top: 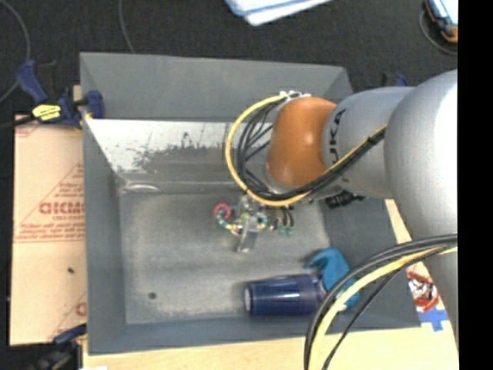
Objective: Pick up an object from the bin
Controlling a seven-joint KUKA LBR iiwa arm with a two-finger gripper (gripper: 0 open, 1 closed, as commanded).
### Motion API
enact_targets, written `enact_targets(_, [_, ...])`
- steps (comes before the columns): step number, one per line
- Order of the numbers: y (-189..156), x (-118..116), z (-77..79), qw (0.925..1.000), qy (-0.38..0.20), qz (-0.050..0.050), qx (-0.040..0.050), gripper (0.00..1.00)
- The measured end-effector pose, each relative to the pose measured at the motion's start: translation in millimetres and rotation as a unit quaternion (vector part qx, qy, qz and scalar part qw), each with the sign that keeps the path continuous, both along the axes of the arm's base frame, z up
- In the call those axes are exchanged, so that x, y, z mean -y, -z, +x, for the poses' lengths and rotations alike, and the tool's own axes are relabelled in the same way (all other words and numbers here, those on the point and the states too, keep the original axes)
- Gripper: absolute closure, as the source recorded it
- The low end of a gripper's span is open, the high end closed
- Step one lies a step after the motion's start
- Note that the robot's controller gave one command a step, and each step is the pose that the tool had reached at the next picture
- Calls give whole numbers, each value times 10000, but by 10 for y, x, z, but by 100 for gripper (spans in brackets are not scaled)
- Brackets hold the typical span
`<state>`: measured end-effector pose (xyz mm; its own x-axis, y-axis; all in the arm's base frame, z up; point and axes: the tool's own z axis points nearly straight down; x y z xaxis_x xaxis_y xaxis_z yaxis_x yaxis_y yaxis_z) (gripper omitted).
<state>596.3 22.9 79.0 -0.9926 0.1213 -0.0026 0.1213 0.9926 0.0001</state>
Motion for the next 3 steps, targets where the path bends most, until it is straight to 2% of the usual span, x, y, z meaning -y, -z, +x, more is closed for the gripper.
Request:
enact_targets(2, [0,2,0,10000,-9,-4,0,100])
enact_targets(3, [-1176,44,140,9998,-183,-13,18,100])
